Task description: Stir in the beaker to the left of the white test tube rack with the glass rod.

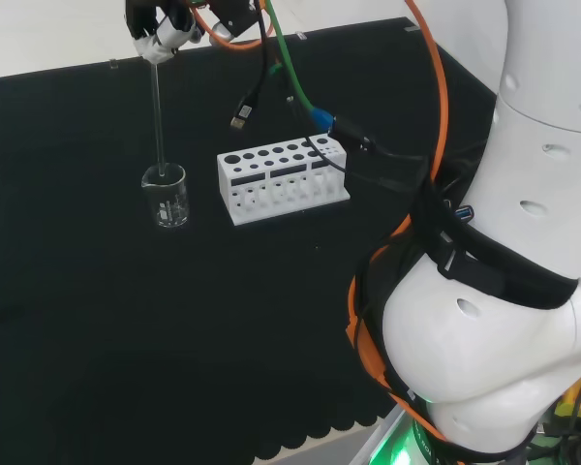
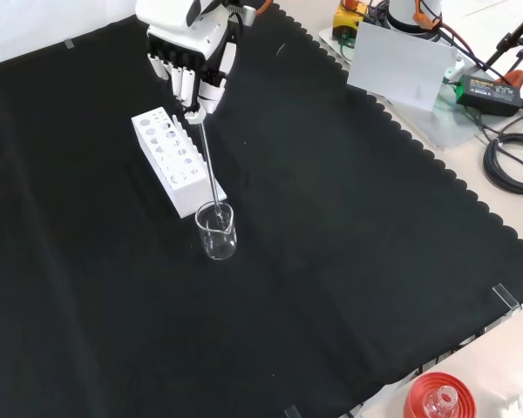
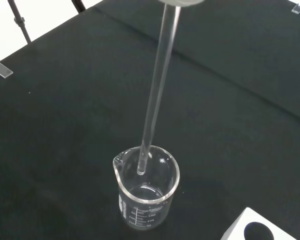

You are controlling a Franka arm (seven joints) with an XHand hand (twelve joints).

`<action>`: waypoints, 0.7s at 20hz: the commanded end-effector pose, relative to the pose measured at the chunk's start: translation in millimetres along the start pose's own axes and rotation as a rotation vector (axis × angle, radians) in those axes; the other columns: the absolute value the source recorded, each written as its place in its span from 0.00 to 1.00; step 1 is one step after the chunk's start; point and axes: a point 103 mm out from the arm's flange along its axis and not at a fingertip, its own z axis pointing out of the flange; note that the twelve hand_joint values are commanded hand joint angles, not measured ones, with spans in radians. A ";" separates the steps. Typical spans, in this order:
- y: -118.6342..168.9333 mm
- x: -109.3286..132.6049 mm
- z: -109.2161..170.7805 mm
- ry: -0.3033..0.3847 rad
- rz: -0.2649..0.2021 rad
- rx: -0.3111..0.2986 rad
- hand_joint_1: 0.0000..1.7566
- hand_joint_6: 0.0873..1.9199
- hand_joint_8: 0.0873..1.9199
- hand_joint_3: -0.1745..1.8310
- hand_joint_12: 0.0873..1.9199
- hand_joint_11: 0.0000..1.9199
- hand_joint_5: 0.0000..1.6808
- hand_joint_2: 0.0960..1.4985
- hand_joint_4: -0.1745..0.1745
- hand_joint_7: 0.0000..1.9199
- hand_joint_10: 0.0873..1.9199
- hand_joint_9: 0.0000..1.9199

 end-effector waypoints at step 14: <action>18.4 1.3 46.9 0.021 -0.009 0.035 0.70 0.27 0.39 0.00 0.37 0.87 0.75 0.70 0.00 0.83 0.21 0.97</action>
